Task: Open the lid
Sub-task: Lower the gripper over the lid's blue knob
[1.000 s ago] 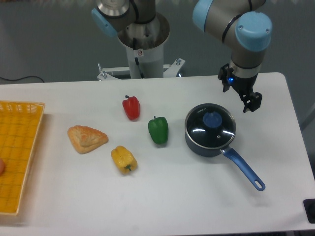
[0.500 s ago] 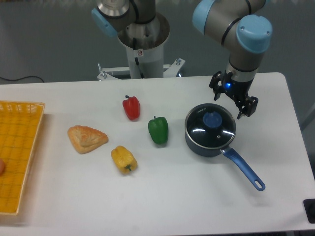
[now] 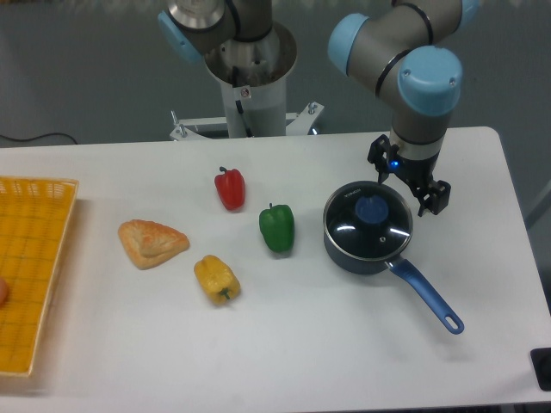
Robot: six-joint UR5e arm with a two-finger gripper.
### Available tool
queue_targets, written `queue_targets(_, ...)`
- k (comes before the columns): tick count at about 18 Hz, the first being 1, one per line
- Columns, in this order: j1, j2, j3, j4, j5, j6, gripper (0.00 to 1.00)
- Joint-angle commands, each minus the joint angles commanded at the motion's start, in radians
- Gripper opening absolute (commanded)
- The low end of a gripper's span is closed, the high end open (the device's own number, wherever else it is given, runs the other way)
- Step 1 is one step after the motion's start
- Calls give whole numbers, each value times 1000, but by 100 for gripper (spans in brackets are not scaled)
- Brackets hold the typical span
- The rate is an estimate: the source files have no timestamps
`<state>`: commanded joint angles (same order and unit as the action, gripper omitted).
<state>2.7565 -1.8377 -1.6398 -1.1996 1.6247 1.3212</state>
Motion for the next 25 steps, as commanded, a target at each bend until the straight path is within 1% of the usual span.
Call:
queue_targets(2, 26, 0, 0, -11, -70, -83, 100)
queue_targets(4, 40, -2, -2, -9, -124, -137, 100)
queue_targets(8, 43, -12, 0, -3, -137, -266, 100)
queue_targets(13, 40, -29, 3, 0, -141, -275, 100)
queue_targets(17, 31, -46, 11, 6, -184, -327, 100)
queue_targets(22, 6, -58, 14, 6, -181, -332, 100)
queue_targets(25, -5, -61, 3, 11, -177, -332, 100)
